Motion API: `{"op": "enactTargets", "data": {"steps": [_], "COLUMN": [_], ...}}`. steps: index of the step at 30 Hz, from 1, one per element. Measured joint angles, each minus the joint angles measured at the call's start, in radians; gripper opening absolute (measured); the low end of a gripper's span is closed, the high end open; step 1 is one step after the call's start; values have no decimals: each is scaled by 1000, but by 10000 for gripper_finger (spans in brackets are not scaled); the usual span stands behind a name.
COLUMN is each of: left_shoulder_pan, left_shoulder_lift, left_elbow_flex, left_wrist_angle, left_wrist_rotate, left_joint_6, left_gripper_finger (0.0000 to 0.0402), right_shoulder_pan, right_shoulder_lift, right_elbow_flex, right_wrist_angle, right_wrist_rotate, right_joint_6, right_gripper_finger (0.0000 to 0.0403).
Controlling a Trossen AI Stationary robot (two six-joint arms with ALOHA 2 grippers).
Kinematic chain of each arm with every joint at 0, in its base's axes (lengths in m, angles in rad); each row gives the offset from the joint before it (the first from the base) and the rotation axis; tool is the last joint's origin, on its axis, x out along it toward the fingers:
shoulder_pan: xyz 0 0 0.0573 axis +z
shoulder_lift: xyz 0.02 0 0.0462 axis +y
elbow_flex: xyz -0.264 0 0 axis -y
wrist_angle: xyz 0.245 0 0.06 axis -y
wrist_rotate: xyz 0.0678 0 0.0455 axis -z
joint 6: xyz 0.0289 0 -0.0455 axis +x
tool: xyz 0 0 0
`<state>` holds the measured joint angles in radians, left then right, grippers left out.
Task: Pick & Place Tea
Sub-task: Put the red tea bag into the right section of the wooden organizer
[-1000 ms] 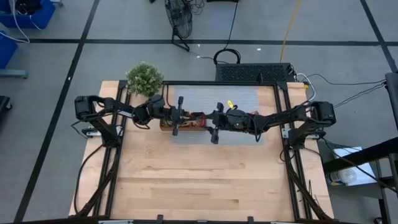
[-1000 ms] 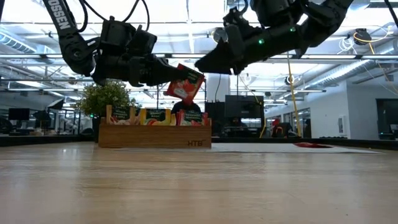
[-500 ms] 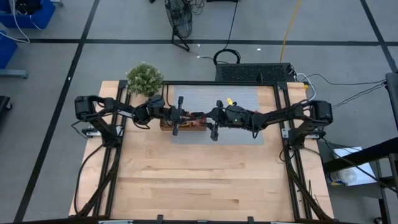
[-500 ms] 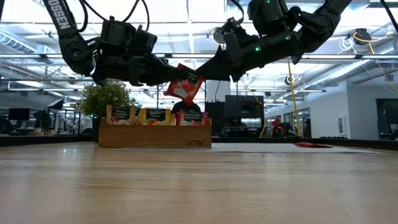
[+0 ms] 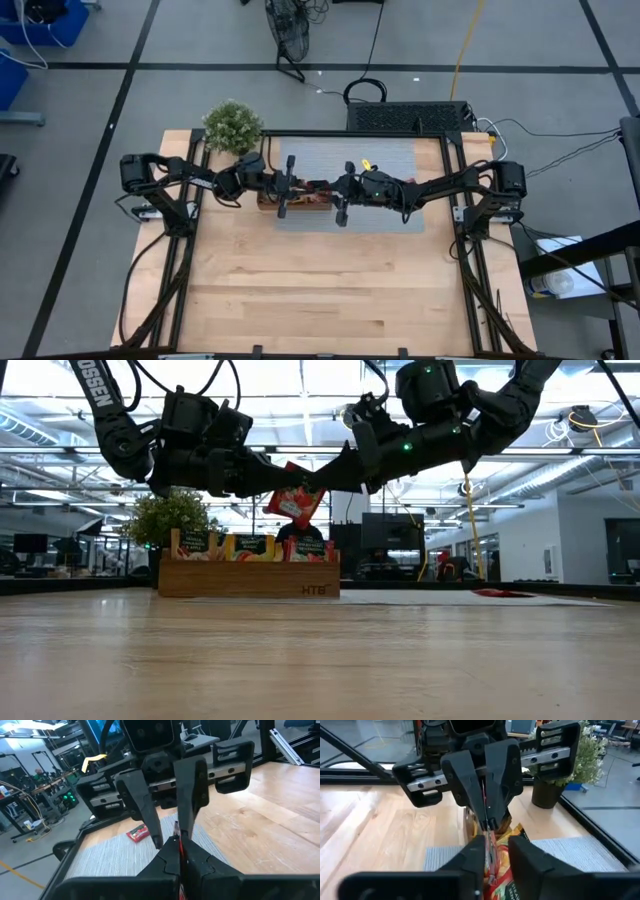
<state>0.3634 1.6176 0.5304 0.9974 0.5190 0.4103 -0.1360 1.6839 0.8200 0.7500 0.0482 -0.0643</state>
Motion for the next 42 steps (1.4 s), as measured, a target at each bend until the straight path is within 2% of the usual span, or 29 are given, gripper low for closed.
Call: {"op": "enactTargets", "data": {"steps": [5, 10, 13, 15, 18, 22, 24, 28, 34, 39, 42], "left_shoulder_pan": [-2, -5, -2, 6, 27, 58, 70, 86, 92, 92, 92], "left_shoulder_lift": [0, 1, -16, -39, -75, -129, -137, -144, -143, -143, -143], "left_elbow_flex": [0, 0, 0, 0, 0, 0, 1, 1, 1, 1, 1], "left_wrist_angle": [0, 4, 8, 13, 8, -5, -12, -18, -66, -80, -84], "left_wrist_rotate": [0, -22, -83, -104, -128, -132, -133, -133, -137, -138, -138], "left_joint_6": [0, -57, -161, -209, -265, -283, -284, -282, -262, -262, -262], "left_gripper_finger": [5, 14, 47, 76, 126, 187, 211, 244, 265, 263, 256], "right_shoulder_pan": [-21, -24, -25, -20, -20, -3, 12, 36, 19, 12, 12], "right_shoulder_lift": [3, 8, 8, 7, -1, -4, 2, 7, 19, 83, 124], "right_elbow_flex": [0, 0, 0, 2, 34, 156, 222, 290, 293, 293, 293], "right_wrist_angle": [-6, -4, -8, -29, -156, -438, -583, -730, -768, -735, -711], "right_wrist_rotate": [-1, 7, 24, 71, 90, 86, 86, 153, 163, 156, 112], "right_joint_6": [-53, -38, -38, -37, -32, -31, -45, -64, -58, -66, -74], "right_gripper_finger": [9, 1, 0, 0, 0, 0, 0, 0, 0, 0, 0]}}
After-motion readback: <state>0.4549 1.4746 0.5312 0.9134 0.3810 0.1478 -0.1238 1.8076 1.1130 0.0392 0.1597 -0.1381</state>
